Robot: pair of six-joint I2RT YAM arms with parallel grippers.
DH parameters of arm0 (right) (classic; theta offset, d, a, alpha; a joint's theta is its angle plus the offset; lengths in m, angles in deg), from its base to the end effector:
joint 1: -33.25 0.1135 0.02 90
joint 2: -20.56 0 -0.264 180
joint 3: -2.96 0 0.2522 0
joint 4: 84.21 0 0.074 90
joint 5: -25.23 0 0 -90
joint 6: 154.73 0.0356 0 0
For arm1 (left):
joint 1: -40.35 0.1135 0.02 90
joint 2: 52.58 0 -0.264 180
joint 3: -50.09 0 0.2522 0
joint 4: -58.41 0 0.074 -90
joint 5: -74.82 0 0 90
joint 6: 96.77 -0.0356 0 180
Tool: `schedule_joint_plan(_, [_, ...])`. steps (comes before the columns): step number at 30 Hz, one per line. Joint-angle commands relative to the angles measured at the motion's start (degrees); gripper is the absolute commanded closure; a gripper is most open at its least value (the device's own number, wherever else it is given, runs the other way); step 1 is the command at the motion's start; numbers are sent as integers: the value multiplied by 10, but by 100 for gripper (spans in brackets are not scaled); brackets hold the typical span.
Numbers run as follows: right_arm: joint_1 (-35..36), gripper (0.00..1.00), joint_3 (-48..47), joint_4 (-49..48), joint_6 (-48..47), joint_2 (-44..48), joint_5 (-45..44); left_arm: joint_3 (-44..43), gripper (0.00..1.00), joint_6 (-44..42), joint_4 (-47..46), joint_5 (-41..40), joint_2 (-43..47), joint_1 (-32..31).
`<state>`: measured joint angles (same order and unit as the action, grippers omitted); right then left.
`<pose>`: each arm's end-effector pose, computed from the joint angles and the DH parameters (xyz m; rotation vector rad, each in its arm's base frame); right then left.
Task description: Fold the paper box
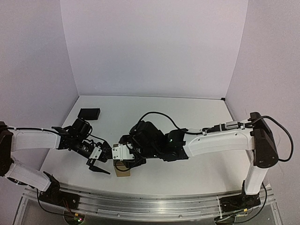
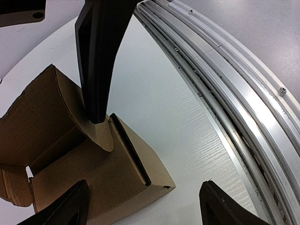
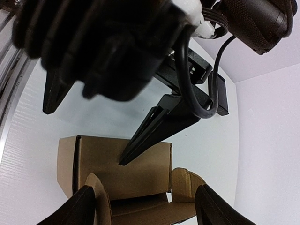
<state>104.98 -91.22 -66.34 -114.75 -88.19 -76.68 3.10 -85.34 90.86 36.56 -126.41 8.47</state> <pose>0.1452 0.4163 0.2417 -1.7927 1.1379 0.0021 0.1725 -0.1402 0.1706 1.9831 1.0187 -0.7434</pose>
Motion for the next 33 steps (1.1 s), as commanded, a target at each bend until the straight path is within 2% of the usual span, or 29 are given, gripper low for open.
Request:
schedule_joint_plan(1, [-3,25,-8,4,8,13,25,12,17,-2,25,-17,3,-4])
schedule_joint_plan(7, [-3,25,-4,3,28,19,61,13,17,-3,20,-21,3,-4])
schedule_joint_plan(13, [-3,29,-6,3,39,7,28,13,17,-4,18,-22,3,-4])
schedule_joint_plan(24, [-3,31,-20,-5,39,-22,43,8,17,10,16,-27,11,-4])
schedule_joint_plan(33, [-3,26,-31,-17,59,-14,73,-10,17,20,40,-26,22,-4])
